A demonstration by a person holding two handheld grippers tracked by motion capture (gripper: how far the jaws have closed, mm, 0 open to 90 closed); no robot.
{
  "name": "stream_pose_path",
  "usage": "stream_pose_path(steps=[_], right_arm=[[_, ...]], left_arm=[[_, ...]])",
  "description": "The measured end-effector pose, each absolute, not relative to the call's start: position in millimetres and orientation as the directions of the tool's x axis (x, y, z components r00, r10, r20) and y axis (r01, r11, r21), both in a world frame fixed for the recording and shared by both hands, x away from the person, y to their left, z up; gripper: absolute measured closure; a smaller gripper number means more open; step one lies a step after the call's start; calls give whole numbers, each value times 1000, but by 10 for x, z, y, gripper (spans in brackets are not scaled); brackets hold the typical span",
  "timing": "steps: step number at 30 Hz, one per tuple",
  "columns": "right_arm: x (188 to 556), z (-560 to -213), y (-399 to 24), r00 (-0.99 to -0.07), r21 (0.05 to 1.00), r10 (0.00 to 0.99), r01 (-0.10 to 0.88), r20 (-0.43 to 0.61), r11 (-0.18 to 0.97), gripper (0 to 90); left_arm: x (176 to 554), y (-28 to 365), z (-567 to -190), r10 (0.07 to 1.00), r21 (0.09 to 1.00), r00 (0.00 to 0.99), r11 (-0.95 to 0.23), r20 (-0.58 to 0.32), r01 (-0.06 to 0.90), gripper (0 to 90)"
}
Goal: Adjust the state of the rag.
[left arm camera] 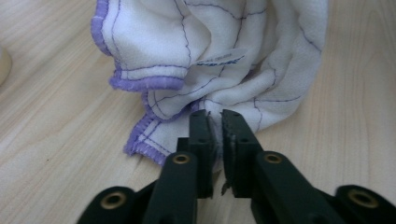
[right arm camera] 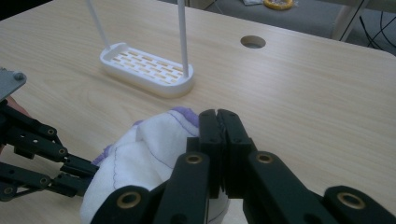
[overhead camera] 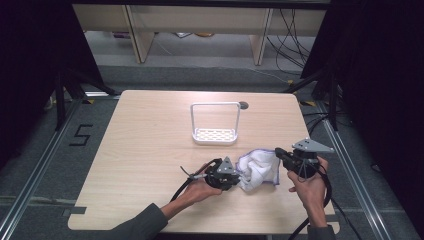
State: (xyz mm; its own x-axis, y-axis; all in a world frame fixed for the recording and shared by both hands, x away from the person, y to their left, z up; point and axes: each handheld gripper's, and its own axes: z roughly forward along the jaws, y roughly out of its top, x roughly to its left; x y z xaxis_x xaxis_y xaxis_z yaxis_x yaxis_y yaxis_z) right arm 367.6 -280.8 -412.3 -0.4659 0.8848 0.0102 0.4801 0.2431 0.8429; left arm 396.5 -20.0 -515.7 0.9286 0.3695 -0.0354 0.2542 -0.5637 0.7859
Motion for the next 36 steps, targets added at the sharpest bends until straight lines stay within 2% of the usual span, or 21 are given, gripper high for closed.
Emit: stream_pose_path(steps=[2,7,13,14,16,19,22,25,26,27,31,32,36], right_arm=[[3658,-4121,-2792,-451,839,892,498,36,218,893],[3659,-4097,-2826,-459,848,889,476,13,233,894],[3632,-4058,-2772,-467,851,883,478,36,218,895],[3650,-4058,-2763,-485,859,874,454,17,235,895],[3628,-4052,-2693,-489,851,871,476,47,221,895],[3644,-4059,-2617,-524,862,851,448,37,238,895],[3636,-4092,-2484,-564,859,824,450,61,244,895],[3629,-4163,-2372,-592,841,803,465,63,277,894],[3599,-4207,-2315,-582,820,809,501,82,276,894],[3590,-4354,-2261,-612,794,789,510,64,331,893],[3509,-4575,-2228,-610,745,791,553,56,373,892],[3462,-4687,-2237,-609,718,792,571,45,398,892],[3347,-4742,-2266,-600,680,799,606,49,413,892]], left_arm=[[3948,-172,-5114,357,787,934,-574,-9,227,854],[3878,62,-4942,334,803,943,-564,5,195,865],[3780,598,-4614,373,841,928,-508,21,185,867],[3760,667,-4576,382,845,924,-504,29,182,867],[3698,868,-4475,397,857,918,-481,24,186,867],[3595,1110,-4414,418,872,908,-437,-21,221,867],[3473,1278,-4453,422,869,905,-423,-60,255,867],[3346,1402,-4603,418,851,894,-401,-160,339,865],[3288,1422,-4754,429,833,884,-409,-185,373,865],[3275,1422,-4814,431,823,883,-424,-185,379,864],[3276,1409,-4932,434,798,882,-459,-181,390,861],[3249,1376,-4972,429,791,878,-451,-215,414,859],[3161,1331,-5009,404,780,889,-476,-218,407,852]])
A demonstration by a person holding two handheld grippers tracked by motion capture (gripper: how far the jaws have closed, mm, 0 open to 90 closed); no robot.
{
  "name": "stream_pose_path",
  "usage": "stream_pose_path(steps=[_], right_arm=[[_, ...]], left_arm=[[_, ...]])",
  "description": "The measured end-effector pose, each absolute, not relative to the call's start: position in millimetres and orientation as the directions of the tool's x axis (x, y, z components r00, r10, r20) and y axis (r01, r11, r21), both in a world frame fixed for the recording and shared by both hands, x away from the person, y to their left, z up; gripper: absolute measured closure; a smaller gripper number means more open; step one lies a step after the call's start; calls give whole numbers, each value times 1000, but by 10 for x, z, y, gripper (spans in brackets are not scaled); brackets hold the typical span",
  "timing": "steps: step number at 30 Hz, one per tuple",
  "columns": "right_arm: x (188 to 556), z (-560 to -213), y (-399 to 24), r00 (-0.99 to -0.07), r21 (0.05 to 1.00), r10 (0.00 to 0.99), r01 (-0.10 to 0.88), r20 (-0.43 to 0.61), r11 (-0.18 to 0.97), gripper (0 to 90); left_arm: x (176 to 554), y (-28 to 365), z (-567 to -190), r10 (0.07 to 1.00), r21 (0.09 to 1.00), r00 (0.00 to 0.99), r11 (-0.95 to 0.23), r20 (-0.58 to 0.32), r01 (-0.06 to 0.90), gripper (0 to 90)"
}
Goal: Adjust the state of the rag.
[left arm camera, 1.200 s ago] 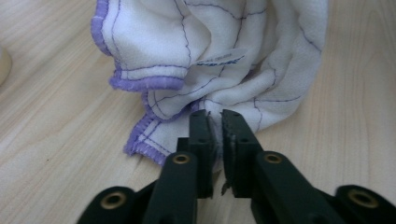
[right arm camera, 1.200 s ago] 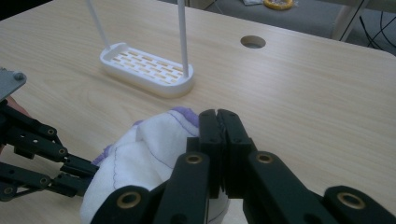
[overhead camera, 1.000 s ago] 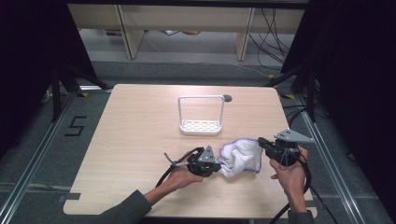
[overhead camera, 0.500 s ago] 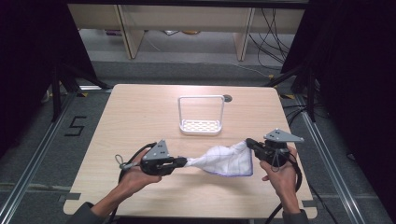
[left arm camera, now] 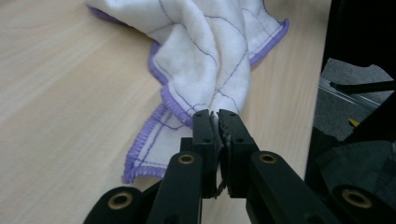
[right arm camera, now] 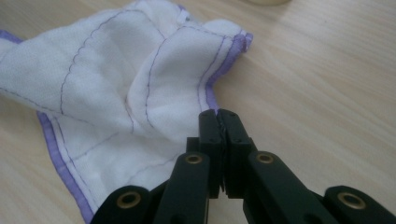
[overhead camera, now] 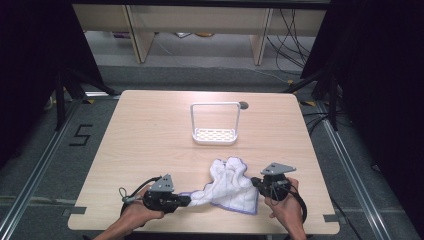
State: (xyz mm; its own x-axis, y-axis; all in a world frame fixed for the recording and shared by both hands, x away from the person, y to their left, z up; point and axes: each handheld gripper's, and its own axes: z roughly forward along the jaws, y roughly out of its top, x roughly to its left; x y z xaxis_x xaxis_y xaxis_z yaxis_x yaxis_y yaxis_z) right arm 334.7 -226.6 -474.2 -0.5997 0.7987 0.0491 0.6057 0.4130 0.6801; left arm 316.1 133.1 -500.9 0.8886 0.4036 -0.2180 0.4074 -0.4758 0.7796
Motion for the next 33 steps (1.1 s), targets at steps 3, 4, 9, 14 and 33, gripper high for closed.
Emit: stream_pose_path(steps=[3,4,9,14,33], right_arm=[[3249,-4749,-2301,-614,664,789,601,26,445,890],[3225,-4755,-2305,-618,660,786,601,26,451,889],[3118,-4780,-2347,-585,657,811,620,21,430,731],[3238,-4639,-2366,-550,720,835,583,10,375,597],[4291,-4693,-1734,-592,624,804,646,46,440,441]], left_arm=[[3081,1311,-5041,385,763,896,-503,-222,406,845],[3055,1304,-5059,375,759,899,-511,-226,403,841],[3068,1342,-4962,382,762,889,-488,-252,426,685],[3271,1389,-4733,457,805,850,-382,-262,454,535],[3979,1121,-4912,600,759,747,-333,-288,560,377]])
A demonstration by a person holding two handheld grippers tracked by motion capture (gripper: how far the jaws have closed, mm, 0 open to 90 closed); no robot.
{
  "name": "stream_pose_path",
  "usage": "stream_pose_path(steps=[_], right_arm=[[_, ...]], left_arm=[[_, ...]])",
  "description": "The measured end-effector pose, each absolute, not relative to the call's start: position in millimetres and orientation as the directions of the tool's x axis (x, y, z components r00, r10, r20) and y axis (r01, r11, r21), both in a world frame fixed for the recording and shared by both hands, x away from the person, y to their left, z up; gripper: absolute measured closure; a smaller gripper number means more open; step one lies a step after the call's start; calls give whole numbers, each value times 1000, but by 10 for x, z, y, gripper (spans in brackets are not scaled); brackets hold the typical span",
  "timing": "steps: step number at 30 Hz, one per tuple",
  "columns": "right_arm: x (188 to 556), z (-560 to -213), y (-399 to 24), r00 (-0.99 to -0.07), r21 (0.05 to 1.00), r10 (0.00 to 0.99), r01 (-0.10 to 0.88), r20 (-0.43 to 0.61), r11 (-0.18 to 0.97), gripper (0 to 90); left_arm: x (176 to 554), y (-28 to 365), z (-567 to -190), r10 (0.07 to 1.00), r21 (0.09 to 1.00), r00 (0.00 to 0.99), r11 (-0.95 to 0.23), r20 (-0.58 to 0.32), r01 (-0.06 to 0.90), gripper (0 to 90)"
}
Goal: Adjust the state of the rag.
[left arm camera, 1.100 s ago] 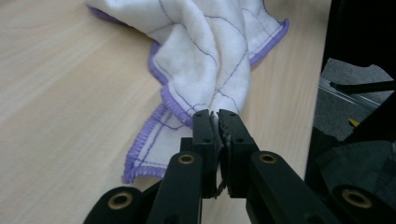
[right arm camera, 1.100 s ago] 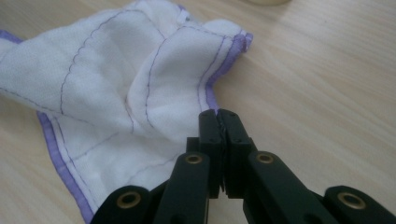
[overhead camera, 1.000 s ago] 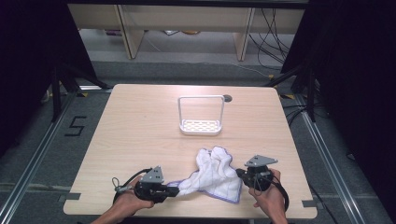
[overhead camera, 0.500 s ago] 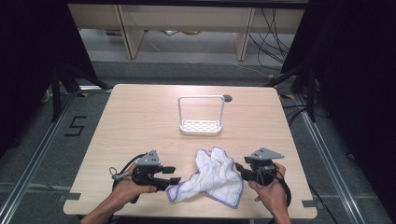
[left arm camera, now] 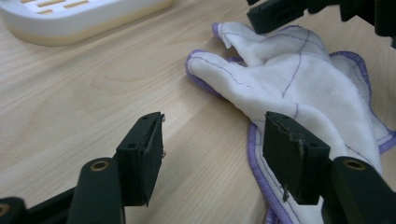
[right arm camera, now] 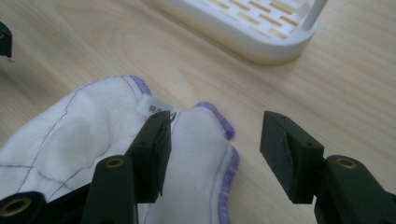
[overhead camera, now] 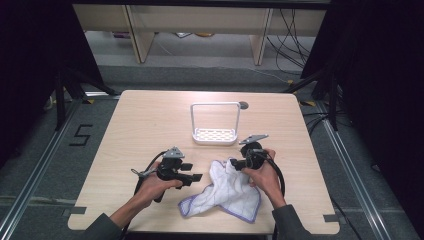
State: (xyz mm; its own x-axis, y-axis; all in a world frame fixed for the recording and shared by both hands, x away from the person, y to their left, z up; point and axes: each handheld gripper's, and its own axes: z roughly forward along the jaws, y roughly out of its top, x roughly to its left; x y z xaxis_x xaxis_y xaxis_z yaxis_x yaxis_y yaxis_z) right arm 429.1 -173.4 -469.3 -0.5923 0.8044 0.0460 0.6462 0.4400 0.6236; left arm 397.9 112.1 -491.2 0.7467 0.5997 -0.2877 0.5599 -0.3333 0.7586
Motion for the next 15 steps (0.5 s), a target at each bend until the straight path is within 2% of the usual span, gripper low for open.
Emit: stream_pose_path(steps=[5,7,8,13,15], right_arm=[[4377,-4803,-1633,-597,586,802,663,37,466,447],[4390,-4848,-1631,-597,577,802,664,26,476,478],[4385,-4864,-1631,-600,568,800,668,28,481,509],[4349,-4900,-1640,-637,558,771,641,3,527,837],[4328,-4870,-1646,-645,563,764,631,-1,533,871]], left_arm=[[3999,1160,-4902,605,758,741,-326,-292,565,372],[4000,1162,-4902,606,758,740,-325,-292,566,370],[3998,1158,-4906,606,759,741,-327,-289,563,367],[3990,1146,-4910,602,754,747,-342,-282,561,362],[3989,1146,-4908,601,755,747,-341,-283,560,362]])
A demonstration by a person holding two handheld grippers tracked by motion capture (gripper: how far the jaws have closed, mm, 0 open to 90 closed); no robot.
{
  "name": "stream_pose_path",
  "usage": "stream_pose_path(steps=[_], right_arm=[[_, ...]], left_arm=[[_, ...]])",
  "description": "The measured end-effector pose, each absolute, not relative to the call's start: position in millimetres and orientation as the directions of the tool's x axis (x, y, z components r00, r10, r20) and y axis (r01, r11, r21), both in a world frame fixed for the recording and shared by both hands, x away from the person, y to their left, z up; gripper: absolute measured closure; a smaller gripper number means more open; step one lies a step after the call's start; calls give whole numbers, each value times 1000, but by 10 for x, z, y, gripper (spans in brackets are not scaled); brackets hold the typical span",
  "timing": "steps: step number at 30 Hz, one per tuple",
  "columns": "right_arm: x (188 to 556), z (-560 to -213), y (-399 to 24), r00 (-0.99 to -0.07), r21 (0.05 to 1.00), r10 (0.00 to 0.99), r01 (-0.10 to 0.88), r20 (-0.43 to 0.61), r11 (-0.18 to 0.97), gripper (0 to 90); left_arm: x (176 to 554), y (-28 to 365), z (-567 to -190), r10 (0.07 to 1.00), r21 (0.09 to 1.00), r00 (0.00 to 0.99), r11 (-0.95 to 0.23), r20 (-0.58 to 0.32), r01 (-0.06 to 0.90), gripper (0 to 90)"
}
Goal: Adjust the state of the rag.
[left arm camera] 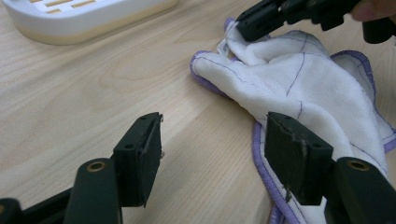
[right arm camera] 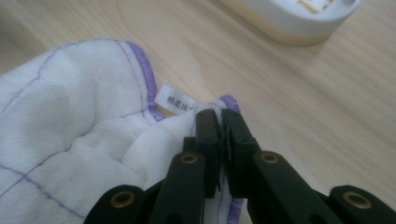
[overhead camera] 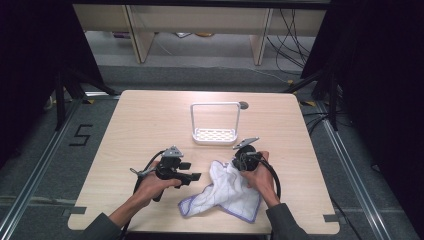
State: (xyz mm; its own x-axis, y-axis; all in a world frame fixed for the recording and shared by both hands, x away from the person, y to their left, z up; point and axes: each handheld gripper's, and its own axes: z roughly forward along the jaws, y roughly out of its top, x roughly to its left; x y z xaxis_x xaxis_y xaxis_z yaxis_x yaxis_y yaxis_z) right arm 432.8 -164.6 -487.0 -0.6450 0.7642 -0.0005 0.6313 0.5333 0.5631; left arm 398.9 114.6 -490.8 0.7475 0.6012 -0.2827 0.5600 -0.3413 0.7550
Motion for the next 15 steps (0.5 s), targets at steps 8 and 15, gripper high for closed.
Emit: stream_pose_path(steps=[8,15], right_arm=[[3986,-4259,-2123,-626,720,780,527,-30,451,880],[3767,-4225,-2668,-544,739,839,563,-5,369,879]], left_arm=[[3989,1146,-4900,607,760,741,-326,-288,562,362],[4000,1056,-4934,593,752,754,-352,-283,558,362]])
